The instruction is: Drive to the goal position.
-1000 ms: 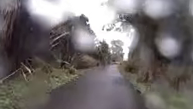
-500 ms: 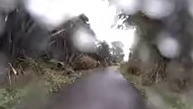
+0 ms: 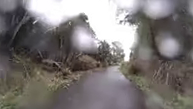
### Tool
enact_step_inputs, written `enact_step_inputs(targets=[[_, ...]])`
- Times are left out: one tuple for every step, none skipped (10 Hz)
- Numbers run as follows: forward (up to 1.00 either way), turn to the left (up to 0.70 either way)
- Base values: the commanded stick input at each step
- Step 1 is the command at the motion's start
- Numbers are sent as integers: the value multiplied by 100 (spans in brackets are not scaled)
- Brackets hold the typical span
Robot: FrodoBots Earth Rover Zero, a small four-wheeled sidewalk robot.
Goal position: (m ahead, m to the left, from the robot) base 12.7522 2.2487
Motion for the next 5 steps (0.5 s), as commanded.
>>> enact_step_inputs(targets=[[85, 0], [85, 0], [85, 0], [85, 0], [85, 0]])
